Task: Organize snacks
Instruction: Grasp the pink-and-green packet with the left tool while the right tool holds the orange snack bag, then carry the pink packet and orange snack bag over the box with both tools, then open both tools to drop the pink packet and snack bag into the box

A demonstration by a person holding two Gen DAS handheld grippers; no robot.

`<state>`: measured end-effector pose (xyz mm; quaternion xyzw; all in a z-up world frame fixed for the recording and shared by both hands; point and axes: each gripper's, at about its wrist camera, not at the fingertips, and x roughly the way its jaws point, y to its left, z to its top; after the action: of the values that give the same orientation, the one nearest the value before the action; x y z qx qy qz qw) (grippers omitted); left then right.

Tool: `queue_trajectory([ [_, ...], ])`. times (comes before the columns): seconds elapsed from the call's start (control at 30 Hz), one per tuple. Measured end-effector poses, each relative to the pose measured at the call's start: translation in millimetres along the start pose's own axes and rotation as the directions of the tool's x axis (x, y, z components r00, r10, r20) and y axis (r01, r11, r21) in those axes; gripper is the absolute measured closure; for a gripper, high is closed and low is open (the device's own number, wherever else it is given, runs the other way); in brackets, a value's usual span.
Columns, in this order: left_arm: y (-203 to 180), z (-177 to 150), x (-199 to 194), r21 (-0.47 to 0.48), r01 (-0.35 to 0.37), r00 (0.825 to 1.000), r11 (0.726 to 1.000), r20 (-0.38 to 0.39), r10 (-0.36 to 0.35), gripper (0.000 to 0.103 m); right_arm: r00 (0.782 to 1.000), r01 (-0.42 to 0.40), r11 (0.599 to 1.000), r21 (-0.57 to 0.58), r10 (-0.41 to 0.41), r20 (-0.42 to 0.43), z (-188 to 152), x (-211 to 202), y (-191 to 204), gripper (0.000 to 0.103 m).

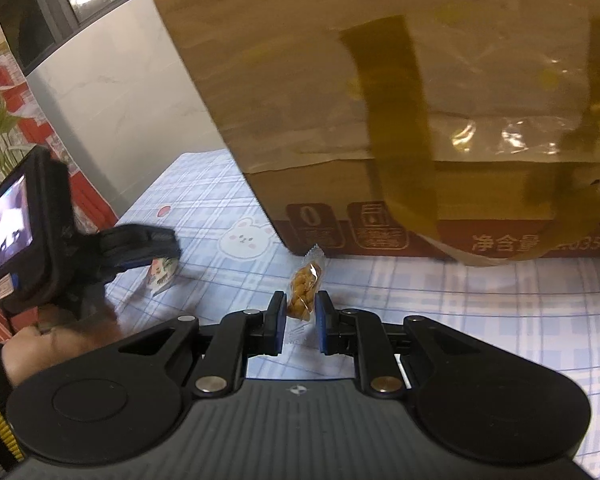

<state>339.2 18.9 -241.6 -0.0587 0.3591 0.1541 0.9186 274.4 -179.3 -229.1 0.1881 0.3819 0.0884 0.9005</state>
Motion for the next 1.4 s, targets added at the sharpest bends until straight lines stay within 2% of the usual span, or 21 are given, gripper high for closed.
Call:
queue_trajectory([
  [0.03,3.2,-1.9,-3.4,-0.001,0.019,1.000,1.000,0.004,-0.019,0.088,1.000,0.000,1.000,0.004,0.000,0.002,-0.3,-0.9,-1.1,0.086],
  [0.1,9.5,-5.3,-11.1,0.005,0.059,0.998,0.998,0.002,-0.059,0.089,1.000,-0.001,1.000,0.007,0.001,0.004,0.2,-1.7,-1.0,0.086],
  [0.33,28.1,-22.8,-38.9,0.006,0.181,0.983,0.983,-0.018,-0.181,0.089,1.000,-0.010,1.000,0.000,0.010,0.028,2.9,-14.9,0.9,0.086],
  [0.43,29.5,-27.2,-57.9,0.044,0.224,0.975,0.974,-0.006,-0.224,0.089,0.999,-0.010,1.000,-0.005,0.010,0.043,2.8,-25.0,2.5,0.086],
  [0.7,21.7,-14.3,-109.2,0.067,0.341,0.938,0.938,0.044,-0.344,0.089,0.993,-0.012,1.000,-0.014,0.013,0.113,8.3,-61.0,4.0,0.086],
  [0.9,-0.7,16.6,-158.4,0.131,0.431,0.886,0.893,0.127,-0.447,0.089,0.974,-0.017,0.998,-0.068,0.032,0.223,24.1,-103.6,13.1,0.086],
  [1.1,-27.3,57.5,-206.4,0.210,0.510,0.806,0.834,0.219,-0.549,0.089,0.934,-0.018,0.992,-0.123,0.061,0.352,53.6,-145.9,20.7,0.086],
  [1.27,-61.8,94.8,-225.9,0.247,0.570,0.745,0.784,0.246,-0.620,0.089,0.898,-0.008,0.994,-0.112,0.056,0.436,94.5,-166.9,12.1,0.086],
  [1.33,-79.3,107.5,-227.3,0.267,0.574,0.736,0.775,0.246,-0.630,0.089,0.891,0.007,0.994,-0.107,0.042,0.453,113.4,-169.8,2.1,0.086],
  [1.4,-99.0,120.8,-221.6,0.277,0.577,0.735,0.769,0.236,-0.636,0.089,0.888,0.033,0.994,-0.104,0.018,0.460,127.9,-168.8,-8.3,0.086],
])
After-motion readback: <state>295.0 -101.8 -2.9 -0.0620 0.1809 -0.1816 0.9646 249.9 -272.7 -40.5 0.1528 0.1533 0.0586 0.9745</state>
